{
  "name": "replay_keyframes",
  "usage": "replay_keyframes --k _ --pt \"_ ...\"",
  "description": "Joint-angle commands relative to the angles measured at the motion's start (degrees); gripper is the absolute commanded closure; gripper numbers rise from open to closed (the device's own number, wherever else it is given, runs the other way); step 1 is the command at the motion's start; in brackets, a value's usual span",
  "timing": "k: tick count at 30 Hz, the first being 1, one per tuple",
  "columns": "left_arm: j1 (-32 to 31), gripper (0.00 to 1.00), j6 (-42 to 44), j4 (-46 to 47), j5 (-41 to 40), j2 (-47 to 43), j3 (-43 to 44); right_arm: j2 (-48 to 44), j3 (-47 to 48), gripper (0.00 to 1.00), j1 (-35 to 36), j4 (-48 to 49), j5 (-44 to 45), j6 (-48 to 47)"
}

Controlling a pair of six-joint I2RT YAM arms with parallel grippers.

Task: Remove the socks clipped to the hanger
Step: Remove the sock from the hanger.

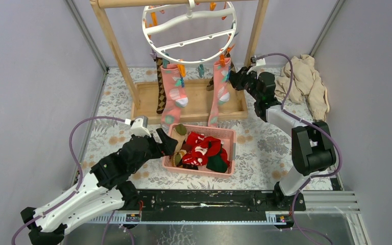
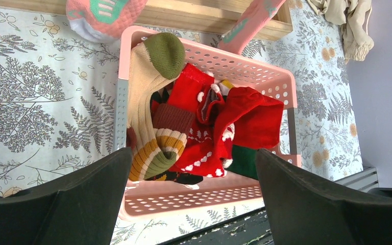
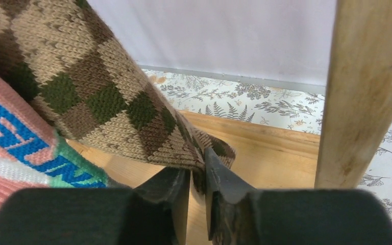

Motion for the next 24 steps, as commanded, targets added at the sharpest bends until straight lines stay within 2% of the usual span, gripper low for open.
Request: replay_keyframes --k 1,11,24 --pt "0.0 0.01 0.5 1.2 -0.1 0.4 2.4 -2.0 2.6 0.83 -0.4 1.0 -0.5 -0.5" --pt "0.0 0.01 1.4 3.6 1.9 2.0 2.8 -14.7 -1.8 0.89 -0.3 -7.7 4.7 -3.0" --pt "-0.1 0.01 2.8 7.5 4.9 5.6 7.7 -28.9 -4.2 0.93 -0.1 -23.4 0.8 -1.7"
